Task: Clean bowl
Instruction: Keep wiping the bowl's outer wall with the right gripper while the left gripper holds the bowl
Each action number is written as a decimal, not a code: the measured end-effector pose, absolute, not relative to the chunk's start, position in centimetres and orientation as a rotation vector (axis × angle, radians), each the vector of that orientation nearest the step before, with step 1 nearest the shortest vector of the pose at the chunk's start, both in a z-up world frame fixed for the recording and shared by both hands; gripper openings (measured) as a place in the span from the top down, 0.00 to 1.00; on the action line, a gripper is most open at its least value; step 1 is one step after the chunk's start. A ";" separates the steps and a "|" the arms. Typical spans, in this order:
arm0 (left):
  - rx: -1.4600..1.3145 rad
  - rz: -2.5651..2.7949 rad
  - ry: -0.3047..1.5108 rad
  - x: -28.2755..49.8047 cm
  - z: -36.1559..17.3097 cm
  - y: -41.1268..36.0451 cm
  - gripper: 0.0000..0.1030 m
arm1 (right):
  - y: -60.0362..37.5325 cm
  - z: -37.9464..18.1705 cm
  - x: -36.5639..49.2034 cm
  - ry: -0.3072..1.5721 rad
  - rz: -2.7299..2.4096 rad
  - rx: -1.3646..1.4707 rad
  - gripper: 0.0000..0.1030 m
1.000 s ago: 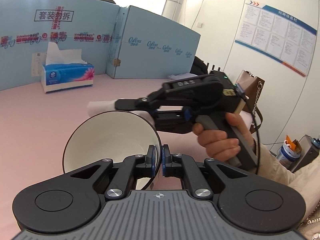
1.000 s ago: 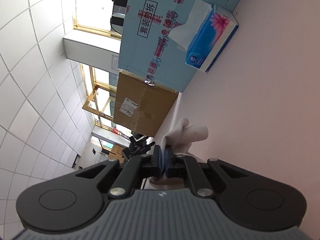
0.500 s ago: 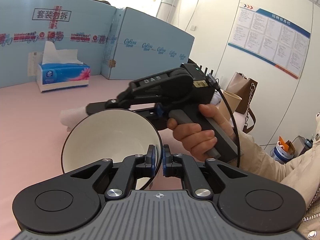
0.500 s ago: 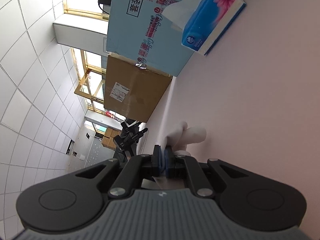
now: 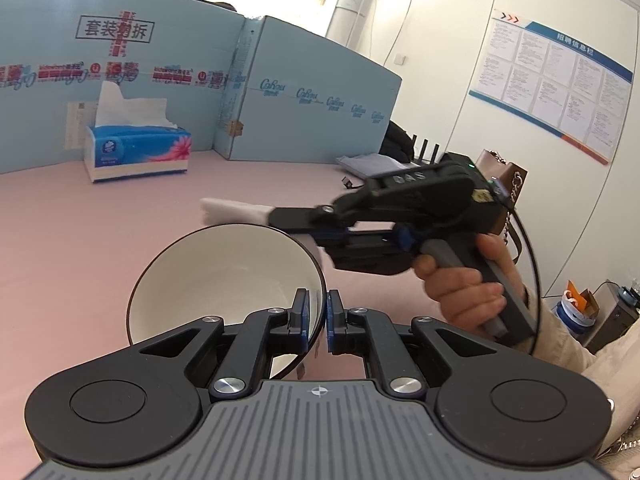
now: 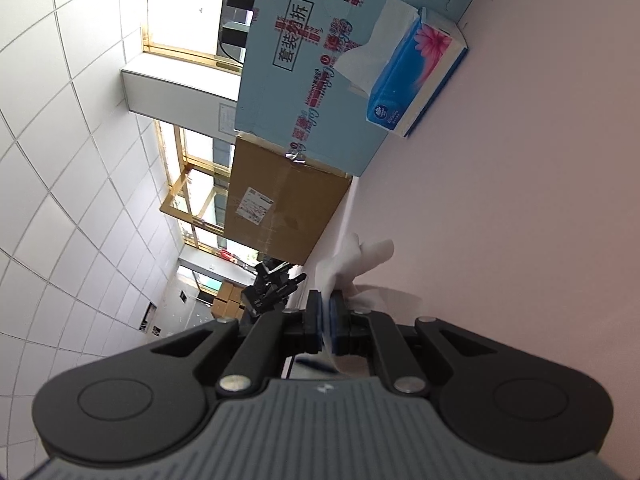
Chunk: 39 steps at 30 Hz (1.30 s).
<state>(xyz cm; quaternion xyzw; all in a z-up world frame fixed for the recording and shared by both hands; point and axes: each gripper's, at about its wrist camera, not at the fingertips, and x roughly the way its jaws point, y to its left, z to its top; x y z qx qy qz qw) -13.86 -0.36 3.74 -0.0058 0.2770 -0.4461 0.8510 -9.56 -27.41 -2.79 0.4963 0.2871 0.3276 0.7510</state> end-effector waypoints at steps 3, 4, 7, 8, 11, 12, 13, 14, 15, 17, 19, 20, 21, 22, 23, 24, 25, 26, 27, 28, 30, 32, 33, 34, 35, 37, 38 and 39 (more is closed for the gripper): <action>0.010 -0.915 0.595 -13.9 4.0 -1.0 0.89 | -27.3 -2.9 -10.0 0.619 0.704 1.084 0.93; 0.016 -0.903 0.601 -13.9 4.1 -1.3 0.88 | -27.3 -3.0 -10.0 0.618 0.702 1.088 0.93; 0.040 -0.867 0.614 -13.7 4.4 -2.3 0.86 | -27.4 -3.3 -9.9 0.617 0.703 1.098 0.93; 0.049 -0.855 0.617 -13.7 4.5 -2.6 0.86 | -27.4 -3.4 -9.9 0.617 0.703 1.101 0.93; 0.088 -0.818 0.625 -13.4 4.8 -3.9 0.84 | -27.5 -3.7 -9.9 0.615 0.702 1.109 0.93; 0.103 -0.804 0.627 -13.4 4.8 -4.4 0.82 | -27.6 -3.9 -9.9 0.616 0.702 1.111 0.93; 0.113 -0.795 0.630 -13.2 4.8 -4.8 0.82 | -27.7 -4.0 -9.9 0.618 0.702 1.114 0.93; 0.121 -0.785 0.633 -13.1 4.8 -5.2 0.81 | -27.7 -4.1 -9.8 0.620 0.699 1.116 0.93; 0.127 -0.778 0.637 -13.0 4.7 -5.6 0.80 | -27.8 -4.3 -9.8 0.622 0.695 1.118 0.93; 0.135 -0.769 0.641 -12.8 4.6 -6.1 0.80 | -28.0 -4.5 -9.8 0.625 0.688 1.120 0.93; 0.143 -0.764 0.642 -12.8 4.5 -6.4 0.80 | -28.1 -4.7 -9.7 0.629 0.685 1.125 0.93; 0.149 -0.765 0.643 -12.8 4.4 -6.6 0.81 | -28.2 -4.8 -9.7 0.630 0.685 1.125 0.93; 0.154 -0.768 0.644 -12.9 4.3 -6.7 0.82 | -28.3 -4.9 -9.7 0.632 0.685 1.125 0.93; 0.160 -0.774 0.644 -13.0 4.3 -6.6 0.82 | -28.4 -4.9 -9.7 0.632 0.686 1.124 0.93; 0.166 -0.778 0.643 -13.1 4.3 -6.6 0.84 | -28.4 -4.9 -9.7 0.633 0.688 1.123 0.93; 0.171 -0.785 0.643 -13.3 4.3 -6.4 0.86 | -28.4 -5.0 -9.7 0.633 0.689 1.122 0.93; 0.176 -0.793 0.642 -13.5 4.2 -6.3 0.87 | -28.4 -5.0 -9.7 0.633 0.692 1.121 0.93; 0.178 -0.799 0.642 -13.7 4.2 -6.1 0.89 | -28.4 -4.9 -9.7 0.634 0.695 1.119 0.93; 0.173 -0.804 0.642 -13.9 4.3 -5.7 0.90 | -28.3 -4.9 -9.6 0.634 0.700 1.116 0.93; 0.170 -0.809 0.639 -14.1 4.3 -5.3 0.90 | -28.2 -4.8 -9.6 0.636 0.706 1.113 0.93; 0.163 -0.823 0.631 -14.4 4.4 -4.6 0.91 | -28.0 -4.7 -9.7 0.635 0.718 1.109 0.93; 0.155 -0.840 0.625 -14.6 4.3 -4.0 0.91 | -27.7 -4.5 -9.7 0.633 0.731 1.105 0.93; 0.153 -0.848 0.622 -14.7 4.3 -3.7 0.91 | -27.5 -4.4 -9.6 0.634 0.733 1.102 0.93; 0.153 -0.853 0.621 -14.8 4.2 -3.6 0.91 | -27.4 -4.3 -9.4 0.635 0.734 1.100 0.93; 0.149 -0.862 0.620 -14.8 4.2 -3.3 0.91 | -27.2 -4.2 -9.1 0.640 0.734 1.102 0.93; 0.139 -0.878 0.617 -14.9 4.1 -2.9 0.91 | -27.0 -4.3 -8.6 0.648 0.733 1.109 0.93; 0.133 -0.885 0.615 -14.9 4.1 -2.7 0.91 | -26.9 -4.2 -8.4 0.651 0.733 1.108 0.93; 0.127 -0.891 0.613 -15.0 4.0 -2.5 0.91 | -26.7 -4.2 -8.1 0.655 0.733 1.106 0.93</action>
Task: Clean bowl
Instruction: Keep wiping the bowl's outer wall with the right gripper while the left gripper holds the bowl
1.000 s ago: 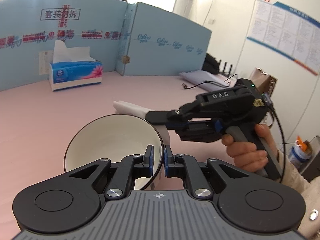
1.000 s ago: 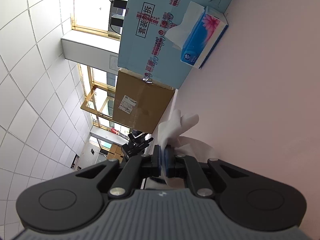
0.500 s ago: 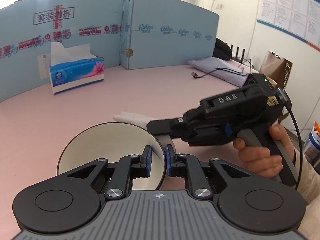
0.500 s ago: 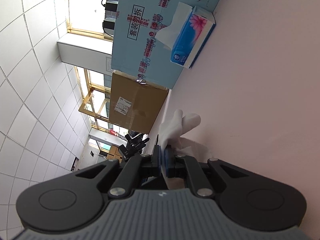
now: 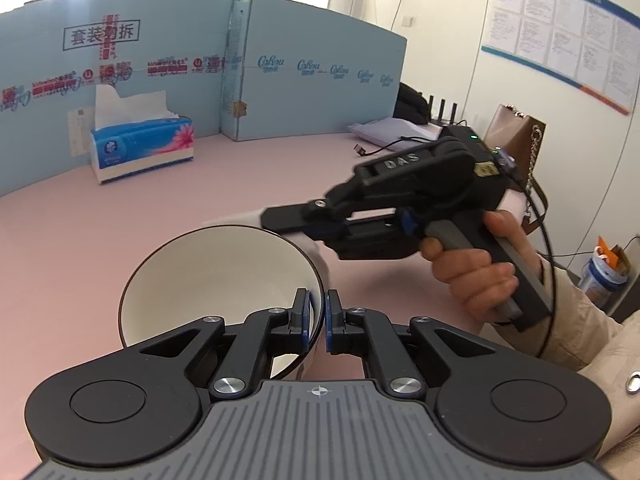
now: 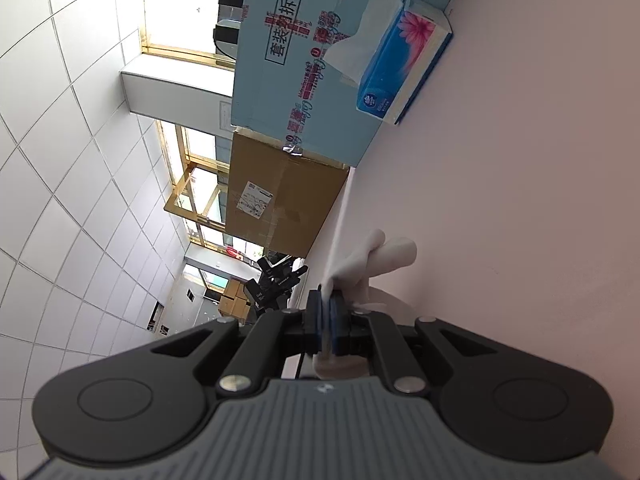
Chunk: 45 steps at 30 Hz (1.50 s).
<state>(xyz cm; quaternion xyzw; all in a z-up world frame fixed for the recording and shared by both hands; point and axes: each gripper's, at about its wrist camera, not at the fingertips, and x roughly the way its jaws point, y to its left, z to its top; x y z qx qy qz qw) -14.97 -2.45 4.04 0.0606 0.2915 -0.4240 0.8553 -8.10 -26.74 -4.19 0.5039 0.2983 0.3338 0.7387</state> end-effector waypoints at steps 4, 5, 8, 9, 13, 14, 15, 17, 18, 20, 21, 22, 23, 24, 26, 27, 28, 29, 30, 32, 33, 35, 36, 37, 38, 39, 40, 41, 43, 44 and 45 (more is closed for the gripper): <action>0.101 -0.918 0.604 -15.1 3.9 -1.5 0.90 | -25.8 -3.9 -6.7 0.677 0.739 1.093 0.93; 0.093 -0.929 0.598 -15.1 3.9 -1.2 0.90 | -25.6 -3.9 -6.4 0.682 0.742 1.089 0.93; 0.068 -0.954 0.586 -15.1 3.8 -0.4 0.90 | -24.8 -3.8 -5.6 0.700 0.750 1.076 0.92; 0.058 -0.963 0.582 -15.0 3.7 -0.1 0.90 | -24.5 -3.8 -5.3 0.706 0.753 1.071 0.92; 0.038 -0.980 0.571 -15.0 3.7 0.6 0.90 | -23.6 -4.0 -4.3 0.736 0.762 1.061 0.92; 0.033 -0.985 0.568 -14.9 3.7 0.8 0.90 | -23.4 -4.0 -4.0 0.744 0.764 1.058 0.92; 0.028 -0.991 0.565 -14.9 3.6 0.9 0.90 | -23.1 -4.1 -3.8 0.754 0.765 1.056 0.92; 0.017 -0.998 0.562 -14.9 3.5 1.2 0.90 | -22.6 -4.3 -3.3 0.774 0.768 1.053 0.92; 0.007 -1.001 0.560 -14.8 3.5 1.3 0.90 | -22.4 -4.4 -3.1 0.783 0.769 1.054 0.92; -0.004 -1.005 0.558 -14.7 3.5 1.5 0.90 | -22.2 -4.6 -3.0 0.793 0.766 1.055 0.92; -0.008 -1.006 0.558 -14.7 3.4 1.6 0.90 | -22.3 -4.6 -3.2 0.794 0.760 1.055 0.92; -0.012 -1.007 0.557 -14.6 3.4 1.6 0.90 | -22.5 -4.6 -3.4 0.792 0.754 1.055 0.92; -0.013 -1.007 0.558 -14.6 3.4 1.6 0.90 | -22.8 -4.5 -3.7 0.788 0.752 1.058 0.92; -0.014 -1.007 0.559 -14.6 3.4 1.5 0.89 | -23.1 -4.4 -3.9 0.782 0.752 1.062 0.92; -0.014 -1.003 0.560 -14.6 3.4 1.5 0.89 | -23.7 -4.2 -4.5 0.764 0.750 1.068 0.92; -0.014 -1.001 0.561 -14.6 3.4 1.4 0.89 | -24.0 -4.0 -4.8 0.754 0.747 1.067 0.92; -0.014 -0.998 0.562 -14.6 3.4 1.3 0.89 | -24.3 -3.8 -5.2 0.743 0.744 1.064 0.92; -0.012 -0.994 0.563 -14.6 3.4 1.2 0.89 | -24.7 -3.6 -5.7 0.732 0.739 1.064 0.92; -0.010 -0.990 0.565 -14.6 3.4 1.0 0.89 | -25.2 -3.5 -6.4 0.721 0.735 1.066 0.92; -0.011 -0.981 0.566 -14.6 3.3 0.9 0.89 | -25.7 -3.4 -7.1 0.709 0.734 1.071 0.92; -0.011 -0.974 0.566 -14.6 3.4 0.8 0.89 | -25.9 -3.4 -7.3 0.703 0.735 1.074 0.92; -0.014 -0.963 0.565 -14.6 3.4 0.7 0.89 | -26.3 -3.4 -7.9 0.693 0.736 1.080 0.92; -0.017 -0.958 0.566 -14.6 3.4 0.7 0.89 | -26.5 -3.4 -8.2 0.688 0.738 1.083 0.92; -0.018 -0.954 0.567 -14.6 3.4 0.6 0.89 | -26.5 -3.4 -8.3 0.686 0.739 1.085 0.92; -0.019 -0.950 0.568 -14.5 3.4 0.6 0.89 | -26.5 -3.4 -8.4 0.685 0.740 1.088 0.92; -0.019 -0.944 0.569 -14.5 3.5 0.5 0.89 | -26.5 -3.4 -8.5 0.683 0.741 1.091 0.92; -0.020 -0.940 0.571 -14.5 3.5 0.4 0.89 | -26.6 -3.5 -8.7 0.681 0.742 1.096 0.92; -0.021 -0.935 0.572 -14.4 3.5 0.3 0.89 | -26.7 -3.6 -9.0 0.678 0.742 1.101 0.92; -0.022 -0.926 0.576 -14.3 3.5 0.1 0.88 | -26.8 -3.7 -9.3 0.674 0.739 1.108 0.92; -0.021 -0.918 0.579 -14.1 3.6 -0.1 0.88 | -26.9 -3.8 -9.4 0.672 0.736 1.110 0.92; -0.020 -0.913 0.582 -14.0 3.6 -0.3 0.88 | -27.0 -3.8 -9.6 0.671 0.733 1.113 0.92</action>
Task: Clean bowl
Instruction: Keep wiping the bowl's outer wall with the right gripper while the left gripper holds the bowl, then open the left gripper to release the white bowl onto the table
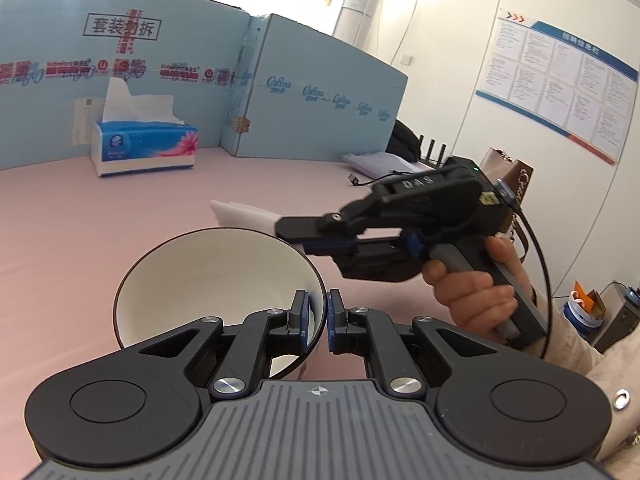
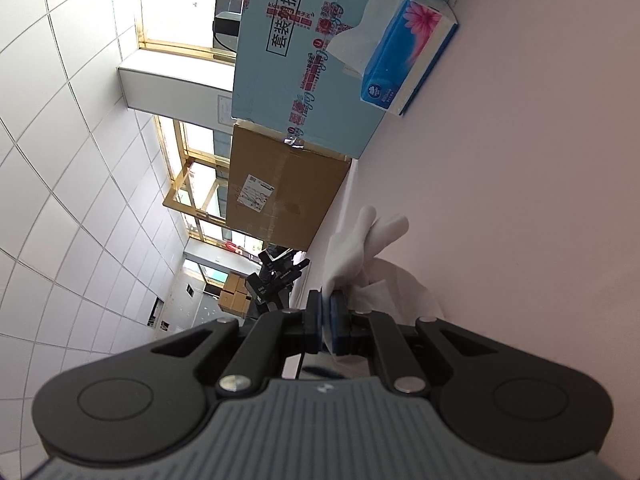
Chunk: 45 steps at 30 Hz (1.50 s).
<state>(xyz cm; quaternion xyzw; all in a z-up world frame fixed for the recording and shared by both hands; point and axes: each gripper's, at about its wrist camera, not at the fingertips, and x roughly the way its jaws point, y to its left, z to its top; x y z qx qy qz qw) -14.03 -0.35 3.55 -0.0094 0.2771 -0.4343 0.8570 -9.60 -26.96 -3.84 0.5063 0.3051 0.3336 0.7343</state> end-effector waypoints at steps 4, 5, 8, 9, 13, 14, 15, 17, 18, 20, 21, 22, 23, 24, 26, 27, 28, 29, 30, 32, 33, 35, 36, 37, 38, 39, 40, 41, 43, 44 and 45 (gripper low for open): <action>-0.012 -0.892 0.591 -13.5 3.6 -1.2 0.86 | -27.2 -4.1 -10.0 0.666 0.729 1.122 0.92; -0.010 -0.887 0.592 -13.4 3.6 -1.3 0.85 | -27.3 -4.1 -10.1 0.665 0.730 1.123 0.92; -0.001 -0.877 0.594 -13.0 3.7 -1.8 0.84 | -27.2 -4.1 -10.2 0.661 0.727 1.119 0.92; 0.001 -0.872 0.594 -12.9 3.7 -1.9 0.84 | -27.2 -4.0 -10.2 0.659 0.727 1.118 0.92; 0.009 -0.855 0.588 -12.5 3.9 -2.3 0.83 | -27.3 -3.7 -10.2 0.640 0.729 1.110 0.92; 0.011 -0.846 0.588 -12.4 3.9 -2.5 0.83 | -27.4 -3.5 -10.2 0.628 0.721 1.102 0.92; 0.013 -0.839 0.588 -12.2 3.9 -2.7 0.82 | -27.5 -3.3 -10.2 0.619 0.715 1.094 0.92; 0.017 -0.827 0.587 -12.0 3.9 -3.0 0.81 | -27.8 -3.0 -10.1 0.602 0.700 1.077 0.92; 0.018 -0.823 0.587 -11.9 3.8 -3.2 0.81 | -28.0 -2.7 -10.1 0.590 0.687 1.062 0.92; 0.018 -0.815 0.590 -11.5 3.7 -3.6 0.80 | -28.4 -2.1 -10.1 0.568 0.655 1.024 0.92; 0.019 -0.811 0.591 -11.4 3.6 -3.7 0.80 | -28.5 -1.9 -10.1 0.562 0.644 1.011 0.92; 0.020 -0.808 0.592 -11.3 3.5 -3.9 0.80 | -28.6 -1.7 -10.1 0.551 0.626 0.989 0.92; 0.019 -0.805 0.594 -11.1 3.4 -4.1 0.80 | -28.8 -1.4 -10.1 0.541 0.610 0.969 0.92; 0.014 -0.804 0.597 -10.9 3.3 -4.2 0.79 | -28.8 -1.3 -10.2 0.535 0.600 0.955 0.92; 0.006 -0.800 0.599 -10.5 3.1 -4.5 0.78 | -28.9 -1.0 -10.2 0.519 0.576 0.922 0.92; 0.004 -0.798 0.598 -10.4 3.0 -4.6 0.77 | -28.9 -0.7 -10.2 0.508 0.561 0.899 0.92; 0.000 -0.797 0.599 -10.2 2.9 -4.7 0.76 | -28.9 -0.4 -10.2 0.497 0.545 0.876 0.92; -0.010 -0.800 0.603 -10.0 2.8 -4.8 0.74 | -28.9 -0.2 -10.2 0.487 0.534 0.855 0.92; -0.020 -0.803 0.606 -9.8 2.7 -4.9 0.72 | -28.8 0.1 -10.2 0.479 0.527 0.836 0.92; -0.050 -0.808 0.611 -9.4 2.5 -4.9 0.70 | -28.6 0.7 -10.2 0.461 0.508 0.787 0.92; -0.067 -0.813 0.610 -9.3 2.4 -4.7 0.69 | -28.4 1.1 -10.2 0.452 0.494 0.749 0.92; -0.103 -0.824 0.609 -9.1 2.3 -4.4 0.58 | -27.9 1.6 -10.3 0.442 0.484 0.696 0.92; -0.118 -0.829 0.608 -9.0 2.3 -4.2 0.51 | -27.7 1.8 -10.3 0.438 0.481 0.672 0.92; -0.124 -0.831 0.602 -9.0 2.3 -4.1 0.47 | -27.4 2.0 -10.3 0.436 0.481 0.649 0.92; -0.134 -0.837 0.590 -9.2 2.4 -3.9 0.41 | -27.2 2.2 -10.2 0.436 0.484 0.634 0.92; -0.145 -0.847 0.579 -9.4 2.6 -3.6 0.33 | -26.9 2.3 -10.2 0.438 0.487 0.626 0.92; -0.156 -0.854 0.569 -9.6 2.8 -3.2 0.29 | -26.7 2.3 -10.2 0.439 0.490 0.617 0.92; -0.166 -0.861 0.558 -9.9 2.9 -2.8 0.24 | -26.5 2.4 -10.2 0.440 0.493 0.608 0.92; -0.187 -0.873 0.535 -10.4 3.3 -2.0 0.23 | -25.9 2.6 -10.0 0.446 0.512 0.588 0.92; -0.200 -0.869 0.522 -10.6 3.5 -1.3 0.22 | -25.4 2.7 -9.9 0.450 0.525 0.576 0.92; -0.213 -0.865 0.508 -10.9 3.8 -0.7 0.21 | -25.1 2.8 -9.9 0.452 0.535 0.566 0.92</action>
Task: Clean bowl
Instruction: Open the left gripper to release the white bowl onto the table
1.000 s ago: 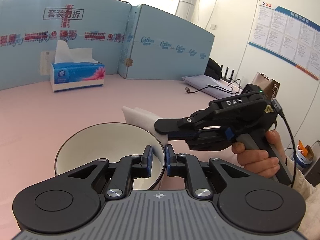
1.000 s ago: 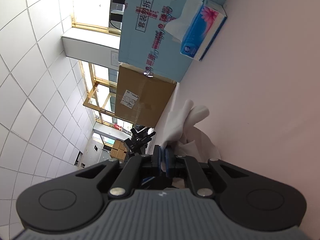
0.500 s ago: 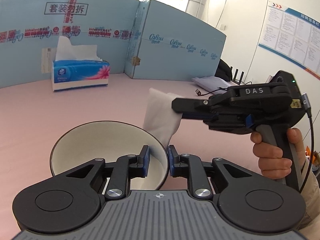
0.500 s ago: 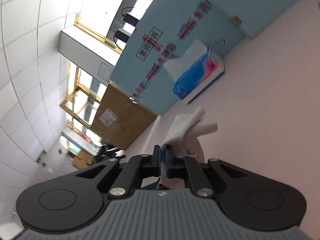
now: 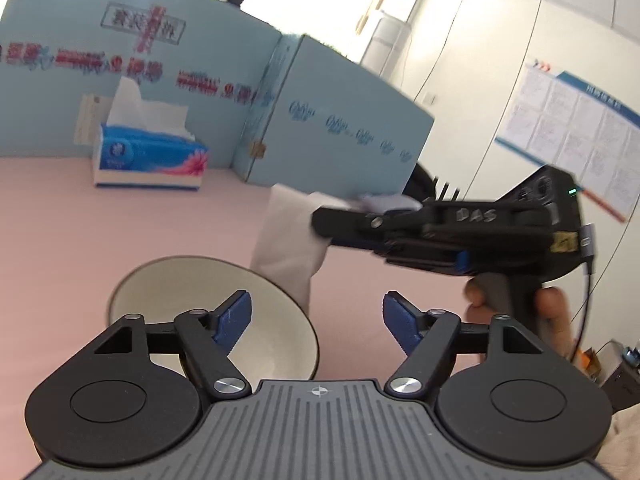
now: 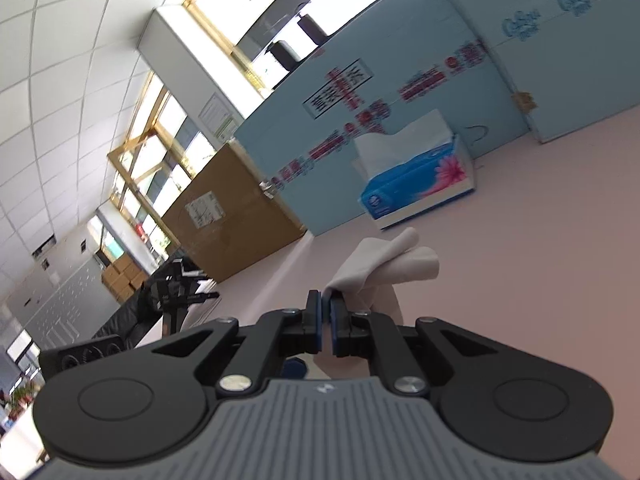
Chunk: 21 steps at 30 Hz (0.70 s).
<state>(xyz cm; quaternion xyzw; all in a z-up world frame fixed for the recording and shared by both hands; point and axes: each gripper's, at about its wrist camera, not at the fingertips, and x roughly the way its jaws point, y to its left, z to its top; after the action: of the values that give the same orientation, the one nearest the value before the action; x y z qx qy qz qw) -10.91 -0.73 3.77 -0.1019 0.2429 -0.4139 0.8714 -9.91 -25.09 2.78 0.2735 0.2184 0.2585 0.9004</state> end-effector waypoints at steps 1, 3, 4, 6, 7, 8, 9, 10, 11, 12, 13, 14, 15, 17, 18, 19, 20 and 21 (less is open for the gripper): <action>-0.228 -0.858 0.493 -11.2 4.0 0.0 0.21 | -24.9 2.9 -10.0 0.453 0.541 0.559 0.92; -0.269 -0.821 0.456 -11.6 4.6 1.8 0.19 | -23.8 3.1 -9.9 0.464 0.566 0.529 0.92; -0.290 -0.798 0.438 -11.9 4.9 2.8 0.19 | -23.3 3.2 -9.8 0.470 0.575 0.510 0.92; -0.329 -0.719 0.405 -12.1 5.4 4.9 0.16 | -22.3 3.3 -9.7 0.484 0.589 0.477 0.92; -0.339 -0.679 0.397 -12.1 5.5 5.6 0.16 | -21.8 3.3 -9.7 0.495 0.595 0.460 0.92; -0.347 -0.638 0.389 -12.1 5.6 6.2 0.16 | -21.3 3.2 -9.5 0.510 0.600 0.442 0.92; -0.351 -0.592 0.386 -12.1 5.7 6.6 0.15 | -20.7 3.2 -9.4 0.524 0.605 0.424 0.92; -0.353 -0.543 0.384 -12.1 5.7 7.0 0.15 | -20.0 3.0 -9.2 0.549 0.608 0.399 0.92; -0.351 -0.487 0.382 -12.0 5.7 7.3 0.15 | -19.3 2.8 -9.0 0.575 0.609 0.378 0.92; -0.350 -0.431 0.381 -12.0 5.6 7.7 0.15 | -18.8 2.6 -8.9 0.596 0.609 0.363 0.92; -0.346 -0.372 0.382 -11.9 5.5 7.9 0.15 | -18.2 2.3 -8.8 0.617 0.610 0.348 0.92; -0.336 -0.309 0.394 -11.7 5.4 8.0 0.15 | -17.9 2.1 -8.7 0.633 0.606 0.337 0.92; -0.323 -0.268 0.411 -11.4 5.2 8.1 0.15 | -17.7 2.0 -8.6 0.644 0.600 0.330 0.92; -0.286 -0.217 0.435 -11.0 4.9 7.8 0.15 | -17.2 1.8 -8.5 0.664 0.587 0.313 0.91; -0.258 -0.192 0.441 -10.8 4.8 7.5 0.15 | -17.2 1.8 -8.5 0.666 0.587 0.310 0.90; -0.236 -0.176 0.446 -10.8 4.7 7.2 0.14 | -17.2 1.8 -8.6 0.668 0.588 0.309 0.88; -0.215 -0.161 0.450 -10.7 4.6 7.0 0.12 | -17.2 1.9 -8.8 0.667 0.586 0.306 0.83; -0.201 -0.154 0.456 -10.6 4.6 6.9 0.10 | -17.2 2.1 -9.1 0.658 0.573 0.292 0.77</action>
<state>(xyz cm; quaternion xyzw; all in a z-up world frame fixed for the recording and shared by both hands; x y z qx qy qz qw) -10.59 6.88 4.59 -0.0996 0.2252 -0.0763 0.9662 -9.05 -17.24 2.12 0.1409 0.3177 0.2766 0.8960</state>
